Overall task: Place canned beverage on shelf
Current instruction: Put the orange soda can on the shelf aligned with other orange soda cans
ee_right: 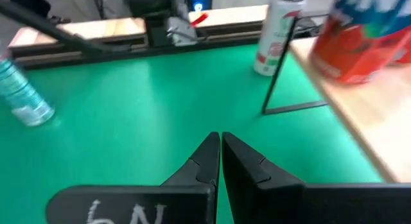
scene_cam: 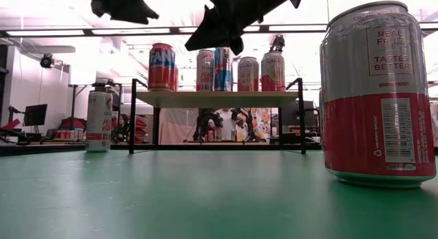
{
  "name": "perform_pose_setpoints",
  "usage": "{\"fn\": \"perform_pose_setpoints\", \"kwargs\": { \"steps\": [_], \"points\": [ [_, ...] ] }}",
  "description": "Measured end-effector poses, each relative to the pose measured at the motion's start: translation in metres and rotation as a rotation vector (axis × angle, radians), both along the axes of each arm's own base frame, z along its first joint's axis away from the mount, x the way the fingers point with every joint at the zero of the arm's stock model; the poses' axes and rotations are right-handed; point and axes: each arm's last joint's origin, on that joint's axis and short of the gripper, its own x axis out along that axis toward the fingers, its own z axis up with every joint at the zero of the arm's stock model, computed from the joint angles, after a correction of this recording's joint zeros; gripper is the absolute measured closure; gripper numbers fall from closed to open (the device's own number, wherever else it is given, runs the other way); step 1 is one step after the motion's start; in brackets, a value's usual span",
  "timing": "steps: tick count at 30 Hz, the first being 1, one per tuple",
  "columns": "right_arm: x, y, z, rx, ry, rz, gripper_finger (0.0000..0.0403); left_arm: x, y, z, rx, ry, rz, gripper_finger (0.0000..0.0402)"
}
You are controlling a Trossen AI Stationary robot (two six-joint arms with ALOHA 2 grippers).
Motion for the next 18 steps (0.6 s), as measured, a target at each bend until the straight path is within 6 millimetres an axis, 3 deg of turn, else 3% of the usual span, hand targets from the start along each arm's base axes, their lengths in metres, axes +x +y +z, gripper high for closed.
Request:
{"fn": "perform_pose_setpoints", "kwargs": {
  "steps": [6,12,18],
  "points": [
    [0.003,-0.014,0.015,-0.025,-0.07,-0.087,0.0394,-0.011,-0.015,-0.031,-0.019,0.138,-0.073,0.0092],
    [0.007,-0.026,0.021,-0.068,-0.103,-0.167,0.0394,-0.022,-0.014,-0.066,-0.071,0.149,-0.052,0.0092],
    [0.025,-0.048,0.019,-0.115,-0.123,-0.199,0.0394,-0.029,-0.009,-0.07,0.012,0.085,0.012,0.0092]
  ]
}}
